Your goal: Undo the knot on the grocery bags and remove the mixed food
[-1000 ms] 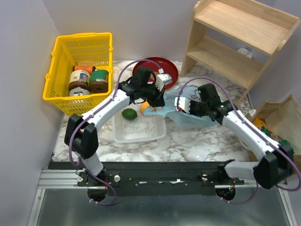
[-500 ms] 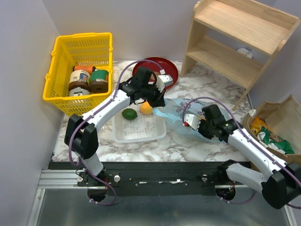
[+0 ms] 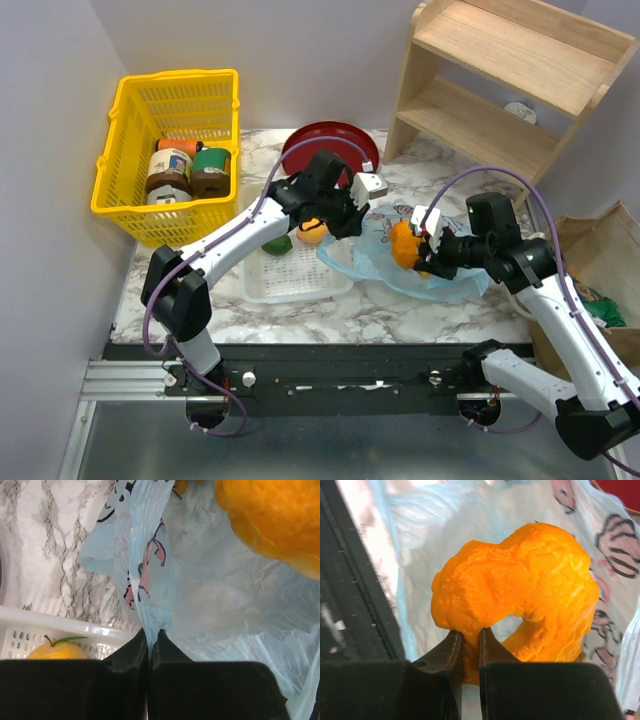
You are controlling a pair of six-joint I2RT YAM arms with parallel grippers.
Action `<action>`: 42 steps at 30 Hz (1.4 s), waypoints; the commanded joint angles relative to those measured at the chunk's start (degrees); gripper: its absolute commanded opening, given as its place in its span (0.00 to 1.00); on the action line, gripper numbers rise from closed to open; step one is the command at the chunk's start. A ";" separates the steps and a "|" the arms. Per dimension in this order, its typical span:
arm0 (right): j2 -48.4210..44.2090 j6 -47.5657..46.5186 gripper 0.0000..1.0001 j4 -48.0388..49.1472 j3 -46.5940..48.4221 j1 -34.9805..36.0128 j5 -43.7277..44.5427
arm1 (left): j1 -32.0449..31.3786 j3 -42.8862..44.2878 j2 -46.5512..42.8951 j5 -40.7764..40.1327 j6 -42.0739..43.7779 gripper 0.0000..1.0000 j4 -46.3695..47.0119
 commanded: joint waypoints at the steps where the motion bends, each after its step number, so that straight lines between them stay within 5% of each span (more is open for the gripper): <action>1: 2.29 -2.07 0.04 -10.99 3.13 -0.05 -10.11 | 0.21 2.07 -2.35 -2.73 1.89 0.33 0.07; 7: 0.98 2.94 0.00 -6.54 5.51 -0.05 -6.26 | 4.52 2.51 -10.52 13.14 -5.38 0.74 3.51; 14: 1.76 -3.12 0.00 -0.38 13.76 1.26 -6.60 | 5.13 3.38 -10.45 19.34 -8.29 0.73 2.89; 19: 6.68 -7.52 0.00 -0.39 21.77 2.58 -7.13 | 6.19 9.44 -6.23 23.99 -19.36 0.73 8.33; 28: 8.88 -17.72 0.00 18.51 12.81 6.37 10.71 | 8.30 10.07 -3.41 35.76 -26.32 0.74 17.04; 33: 10.55 -19.47 0.00 21.41 12.99 8.21 12.64 | 8.30 12.61 0.01 33.25 -26.85 0.83 14.50; 42: 8.18 -24.05 0.00 23.79 9.12 14.19 13.17 | 8.56 10.16 0.46 9.19 -29.39 0.82 12.39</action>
